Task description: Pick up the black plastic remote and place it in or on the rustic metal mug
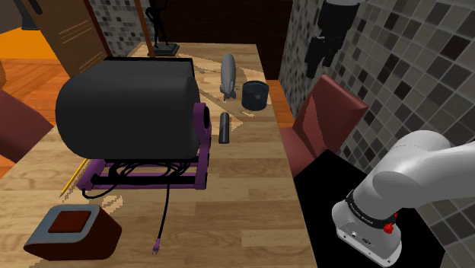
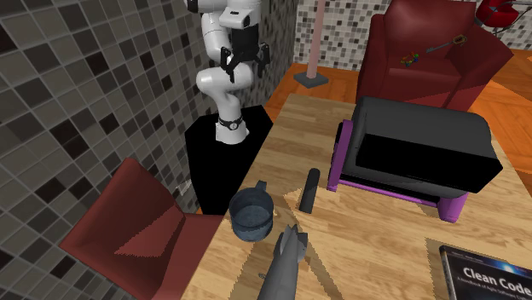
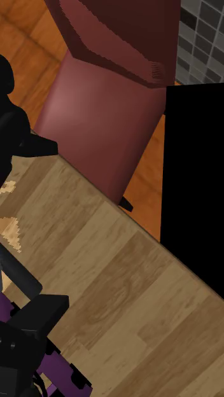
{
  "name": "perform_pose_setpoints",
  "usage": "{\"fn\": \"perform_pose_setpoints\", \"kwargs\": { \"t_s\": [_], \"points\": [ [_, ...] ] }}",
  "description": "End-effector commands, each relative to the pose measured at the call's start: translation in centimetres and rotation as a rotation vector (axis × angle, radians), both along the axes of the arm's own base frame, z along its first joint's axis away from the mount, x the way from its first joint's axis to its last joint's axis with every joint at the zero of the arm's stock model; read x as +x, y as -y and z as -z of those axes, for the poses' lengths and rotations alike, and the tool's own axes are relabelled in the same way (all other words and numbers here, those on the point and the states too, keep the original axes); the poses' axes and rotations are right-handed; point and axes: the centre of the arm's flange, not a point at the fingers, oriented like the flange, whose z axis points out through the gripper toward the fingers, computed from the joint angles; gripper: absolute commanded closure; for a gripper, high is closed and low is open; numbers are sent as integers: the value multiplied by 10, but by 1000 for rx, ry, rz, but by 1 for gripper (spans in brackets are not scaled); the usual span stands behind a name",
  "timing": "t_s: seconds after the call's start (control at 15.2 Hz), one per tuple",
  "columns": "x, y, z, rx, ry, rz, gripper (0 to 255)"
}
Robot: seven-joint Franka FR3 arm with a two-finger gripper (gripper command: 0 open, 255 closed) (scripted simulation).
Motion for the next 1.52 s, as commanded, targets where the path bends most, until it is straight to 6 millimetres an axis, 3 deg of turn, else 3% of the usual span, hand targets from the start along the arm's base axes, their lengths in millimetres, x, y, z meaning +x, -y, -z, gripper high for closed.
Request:
{"fn": "perform_pose_setpoints", "kwargs": {
  "t_s": [0.0, 0.73, 1.45],
  "points": [
    [0, 0, 0, 0, 0, 0, 0],
    [63, -78, 102, -20, 74, 265, 0],
    [152, -135, 200, -40, 148, 531, 0]
  ]
}}
